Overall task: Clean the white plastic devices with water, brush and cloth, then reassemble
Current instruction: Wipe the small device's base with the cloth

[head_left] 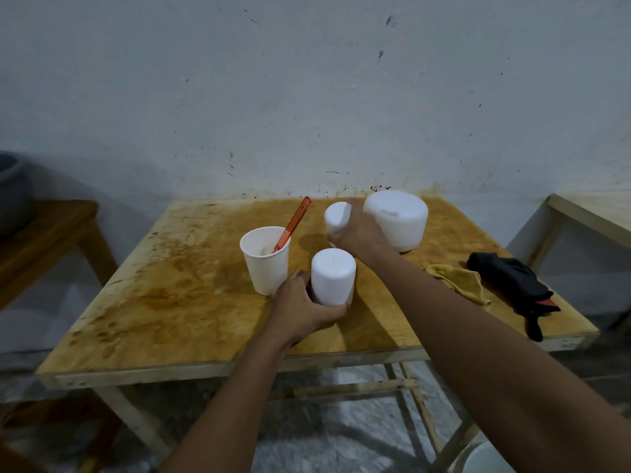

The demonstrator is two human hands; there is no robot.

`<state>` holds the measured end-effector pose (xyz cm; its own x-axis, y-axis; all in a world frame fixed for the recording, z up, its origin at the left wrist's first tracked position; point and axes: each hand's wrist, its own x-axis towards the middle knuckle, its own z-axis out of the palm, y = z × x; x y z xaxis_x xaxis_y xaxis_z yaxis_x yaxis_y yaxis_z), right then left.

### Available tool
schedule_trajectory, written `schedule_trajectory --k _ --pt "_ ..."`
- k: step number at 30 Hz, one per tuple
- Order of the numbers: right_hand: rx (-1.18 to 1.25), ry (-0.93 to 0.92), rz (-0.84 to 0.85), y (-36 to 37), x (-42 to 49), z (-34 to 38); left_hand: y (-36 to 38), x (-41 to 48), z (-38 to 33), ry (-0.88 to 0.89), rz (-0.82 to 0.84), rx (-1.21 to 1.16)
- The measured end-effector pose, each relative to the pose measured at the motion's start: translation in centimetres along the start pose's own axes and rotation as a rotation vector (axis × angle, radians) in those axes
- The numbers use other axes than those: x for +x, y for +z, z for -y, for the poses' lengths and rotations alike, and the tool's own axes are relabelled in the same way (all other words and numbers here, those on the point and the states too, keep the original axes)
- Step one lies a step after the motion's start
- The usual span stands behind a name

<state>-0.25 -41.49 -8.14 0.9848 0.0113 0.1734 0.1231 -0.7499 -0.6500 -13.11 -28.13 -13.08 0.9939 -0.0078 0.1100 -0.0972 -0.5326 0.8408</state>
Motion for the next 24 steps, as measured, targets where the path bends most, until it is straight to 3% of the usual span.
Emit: schedule_trajectory --k 24 --pt "0.192 -0.017 0.091 1.5 -1.1 -2.0 0.1 0.0 0.3 0.015 -0.006 -0.007"
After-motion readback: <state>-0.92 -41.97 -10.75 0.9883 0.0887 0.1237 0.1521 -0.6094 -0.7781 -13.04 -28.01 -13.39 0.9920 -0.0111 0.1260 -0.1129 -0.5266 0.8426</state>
